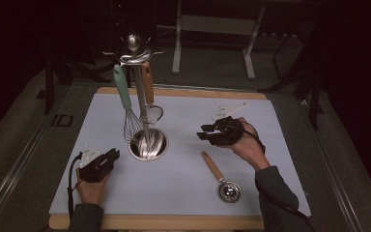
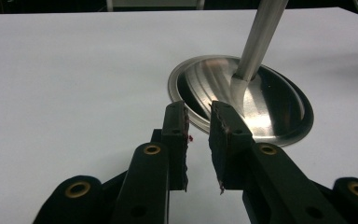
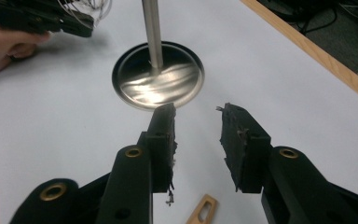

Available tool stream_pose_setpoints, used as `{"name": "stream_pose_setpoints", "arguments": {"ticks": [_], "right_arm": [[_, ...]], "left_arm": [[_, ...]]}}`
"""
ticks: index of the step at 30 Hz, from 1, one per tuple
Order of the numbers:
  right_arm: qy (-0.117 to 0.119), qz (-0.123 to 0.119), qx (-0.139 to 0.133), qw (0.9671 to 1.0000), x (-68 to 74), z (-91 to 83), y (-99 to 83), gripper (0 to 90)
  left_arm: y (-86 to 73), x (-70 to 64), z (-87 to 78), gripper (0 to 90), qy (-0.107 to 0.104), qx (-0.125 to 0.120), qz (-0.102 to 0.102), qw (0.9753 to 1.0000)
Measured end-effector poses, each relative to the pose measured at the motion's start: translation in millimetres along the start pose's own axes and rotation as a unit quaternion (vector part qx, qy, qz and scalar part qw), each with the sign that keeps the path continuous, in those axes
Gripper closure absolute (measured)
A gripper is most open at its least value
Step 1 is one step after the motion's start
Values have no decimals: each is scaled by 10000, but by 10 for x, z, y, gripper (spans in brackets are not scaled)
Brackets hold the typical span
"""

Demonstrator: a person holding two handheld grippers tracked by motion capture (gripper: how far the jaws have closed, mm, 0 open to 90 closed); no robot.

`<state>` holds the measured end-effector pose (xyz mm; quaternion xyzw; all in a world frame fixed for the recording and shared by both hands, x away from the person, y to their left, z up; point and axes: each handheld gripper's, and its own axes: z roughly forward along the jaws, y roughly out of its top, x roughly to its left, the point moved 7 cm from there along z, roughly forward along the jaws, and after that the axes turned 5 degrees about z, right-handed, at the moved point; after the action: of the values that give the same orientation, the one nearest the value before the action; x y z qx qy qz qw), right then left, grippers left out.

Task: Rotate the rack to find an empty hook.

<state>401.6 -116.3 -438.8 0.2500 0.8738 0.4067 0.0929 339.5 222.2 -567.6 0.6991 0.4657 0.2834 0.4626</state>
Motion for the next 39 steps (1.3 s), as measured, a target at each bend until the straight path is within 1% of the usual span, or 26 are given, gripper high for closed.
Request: {"name": "stream_pose_setpoints", "arguments": {"ticks": [3, 6, 8, 11, 13, 14, 15, 17, 19, 20, 22, 25, 26, 27, 28, 30, 31, 33, 34, 36, 38, 39], "right_arm": [[-68, 58, 38, 10000, -19, 10, -67, 644], [-157, 49, 146, 9998, -34, 26, -142, 643], [-204, 25, 197, 9996, -45, 36, -194, 640], [-270, 64, 262, 9993, -51, 42, -286, 635], [-287, 122, 256, 9992, -60, 36, -357, 626], [-295, 148, 239, 9992, -68, 31, -397, 623], [-288, 204, 209, 9992, -71, 23, -442, 623], [-269, 308, 154, 9990, -88, 4, -541, 623], [-337, 422, 143, 9984, -122, -9, -647, 623], [-386, 466, 144, 9981, -143, -15, -699, 622], [-440, 577, 129, 9973, -187, -20, -796, 611], [-521, 812, 72, 9953, -253, -23, -928, 605], [-521, 812, 72, 9953, -253, -23, -928, 605], [-532, 864, 56, 9948, -270, -22, -972, 604], [-554, 985, 43, 9936, -296, -16, -1058, 602], [-586, 1093, 53, 9923, -319, -1, -1142, 601], [-597, 1102, 99, 9921, -331, 17, -1182, 599], [-735, 1066, 264, 9912, -357, 38, -1247, 591], [-777, 1056, 297, 9909, -365, 40, -1264, 586], [-758, 1121, 252, 9905, -373, 27, -1277, 582], [-760, 1143, 223, 9903, -382, 19, -1282, 582], [-782, 1213, 191, 9893, -397, -7, -1295, 583]], "left_arm": [[6, 6, -11, 769, -7, -25, -83, 10000], [42, -2, -35, 770, -7, -126, -191, 9997], [82, -22, -58, 770, -13, -176, -155, 9997], [173, -59, -113, 783, -22, -355, -126, 9993], [246, -70, -176, 832, 29, -526, -122, 9985], [246, -70, -176, 853, 29, -526, -122, 9985], [321, -72, -240, 873, 46, -716, -169, 9973], [395, -69, -302, 900, 50, -894, -206, 9958], [466, -79, -352, 900, -40, -1040, -330, 9940], [500, -88, -372, 900, -63, -1081, -347, 9935], [584, -123, -409, 900, -58, -1147, -240, 9931], [764, -162, -496, 900, -124, -1399, -200, 9899], [764, -162, -496, 900, -124, -1399, -200, 9899], [910, -184, -565, 900, -174, -1616, -205, 9865], [985, -198, -598, 900, -211, -1725, -199, 9846], [1127, -233, -671, 900, -260, -1931, -130, 9807], [1196, -252, -706, 900, -281, -2031, -90, 9787], [1323, -281, -769, 900, -314, -2212, -40, 9747], [1378, -292, -798, 900, -343, -2277, -27, 9731], [1475, -303, -841, 900, -361, -2394, 1, 9703], [1475, -303, -841, 900, -361, -2394, 1, 9703], [1568, -308, -874, 900, -372, -2514, 19, 9672]]}}
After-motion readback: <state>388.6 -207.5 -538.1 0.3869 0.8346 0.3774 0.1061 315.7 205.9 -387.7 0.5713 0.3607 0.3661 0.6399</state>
